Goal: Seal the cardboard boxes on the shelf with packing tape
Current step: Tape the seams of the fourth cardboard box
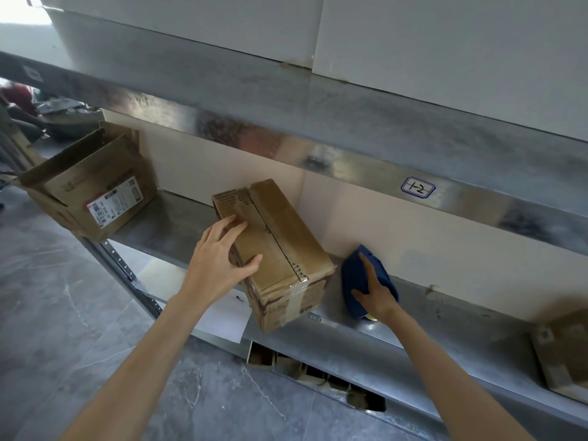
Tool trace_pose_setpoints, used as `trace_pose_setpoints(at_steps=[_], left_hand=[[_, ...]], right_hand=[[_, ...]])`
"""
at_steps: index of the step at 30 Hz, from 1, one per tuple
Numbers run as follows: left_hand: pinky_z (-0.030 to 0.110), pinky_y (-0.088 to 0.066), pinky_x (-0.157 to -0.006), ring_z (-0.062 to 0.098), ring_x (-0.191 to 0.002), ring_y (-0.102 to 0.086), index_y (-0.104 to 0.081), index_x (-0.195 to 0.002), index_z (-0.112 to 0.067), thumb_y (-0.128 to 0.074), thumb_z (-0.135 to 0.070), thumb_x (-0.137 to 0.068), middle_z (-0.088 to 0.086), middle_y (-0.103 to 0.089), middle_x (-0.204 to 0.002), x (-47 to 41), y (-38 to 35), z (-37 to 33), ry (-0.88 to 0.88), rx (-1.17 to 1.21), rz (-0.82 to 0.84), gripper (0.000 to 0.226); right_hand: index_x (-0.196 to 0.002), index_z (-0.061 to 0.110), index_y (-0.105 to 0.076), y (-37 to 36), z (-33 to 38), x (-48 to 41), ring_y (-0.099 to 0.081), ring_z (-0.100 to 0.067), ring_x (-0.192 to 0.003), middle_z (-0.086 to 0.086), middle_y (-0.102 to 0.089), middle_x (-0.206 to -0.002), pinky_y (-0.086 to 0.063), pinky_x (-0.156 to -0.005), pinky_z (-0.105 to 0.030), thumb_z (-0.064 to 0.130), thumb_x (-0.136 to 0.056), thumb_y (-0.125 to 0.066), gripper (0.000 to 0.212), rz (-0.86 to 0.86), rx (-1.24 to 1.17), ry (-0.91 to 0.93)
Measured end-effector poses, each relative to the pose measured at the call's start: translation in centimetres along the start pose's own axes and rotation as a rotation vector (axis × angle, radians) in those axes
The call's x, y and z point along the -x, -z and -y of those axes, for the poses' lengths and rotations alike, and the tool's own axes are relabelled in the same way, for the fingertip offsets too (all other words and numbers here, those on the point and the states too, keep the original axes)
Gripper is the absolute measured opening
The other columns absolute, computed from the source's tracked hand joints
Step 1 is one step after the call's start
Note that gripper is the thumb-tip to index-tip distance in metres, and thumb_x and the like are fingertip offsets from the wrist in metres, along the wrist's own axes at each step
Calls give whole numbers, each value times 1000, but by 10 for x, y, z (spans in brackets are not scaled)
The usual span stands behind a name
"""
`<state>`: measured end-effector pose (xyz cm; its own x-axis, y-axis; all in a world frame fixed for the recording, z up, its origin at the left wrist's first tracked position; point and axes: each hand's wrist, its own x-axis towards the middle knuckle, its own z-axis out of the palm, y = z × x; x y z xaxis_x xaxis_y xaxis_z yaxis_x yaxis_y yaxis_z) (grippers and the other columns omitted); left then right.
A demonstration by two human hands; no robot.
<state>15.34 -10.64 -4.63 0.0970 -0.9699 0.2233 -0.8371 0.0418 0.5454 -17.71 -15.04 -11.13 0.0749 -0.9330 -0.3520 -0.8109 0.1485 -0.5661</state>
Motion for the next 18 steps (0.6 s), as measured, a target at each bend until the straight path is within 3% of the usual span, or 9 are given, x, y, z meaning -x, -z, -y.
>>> trace_pose_setpoints(at_steps=[2,4,6,9,11,15,18], left_hand=[[40,-30,-114,18,-141,-29,-46,-144,-27,-70,-54,-82,-4,-34,-154,0,0,1,2,13,5,72],[40,-30,-114,18,-142,-29,-45,-145,-27,-69,-55,-83,-5,-33,-155,1,0,0,3,29,7,72],[41,-30,-114,18,-143,-29,-43,-146,-27,-67,-55,-84,-5,-31,-156,2,0,-1,10,46,16,72],[44,-33,-114,19,-142,-32,-42,-146,-26,-66,-56,-85,-5,-28,-157,3,0,-3,27,76,34,72],[46,-35,-113,20,-141,-34,-42,-145,-25,-67,-55,-86,-3,-25,-158,4,0,-5,37,96,26,71],[51,-36,-114,20,-142,-31,-45,-141,-24,-69,-48,-86,-4,-28,-156,6,2,-10,21,123,1,65],[50,-38,-112,19,-140,-32,-48,-137,-25,-72,-44,-85,-5,-30,-153,8,3,-12,12,150,-9,61]], right_hand=[[-152,41,4,2,1,-1,-62,-41,-76,-30,-64,-105,-54,-68,-48,7,-97,-53,86,-5,-19,-1],[-154,35,3,4,2,0,-55,-29,-64,-20,-63,-82,-50,-61,-38,3,-97,-52,86,-5,-13,-10],[-155,31,0,3,4,1,-51,-25,-57,-16,-58,-71,-44,-53,-30,3,-97,-51,82,-15,-4,-12],[-155,37,-4,3,9,8,-64,-42,-77,-27,-66,-99,-53,-65,-43,15,-101,-47,72,-97,-42,-28],[-153,39,-11,7,10,16,-63,-40,-74,-25,-67,-104,-53,-65,-48,20,-102,-44,63,-171,-18,-21],[-145,35,-28,25,14,32,-56,-24,-72,-16,-60,-125,-45,-57,-32,14,-99,-50,54,-229,-71,31],[-143,36,-29,40,22,45,-55,-26,-78,-17,-58,-125,-46,-57,-29,13,-96,-57,59,-229,-32,78]])
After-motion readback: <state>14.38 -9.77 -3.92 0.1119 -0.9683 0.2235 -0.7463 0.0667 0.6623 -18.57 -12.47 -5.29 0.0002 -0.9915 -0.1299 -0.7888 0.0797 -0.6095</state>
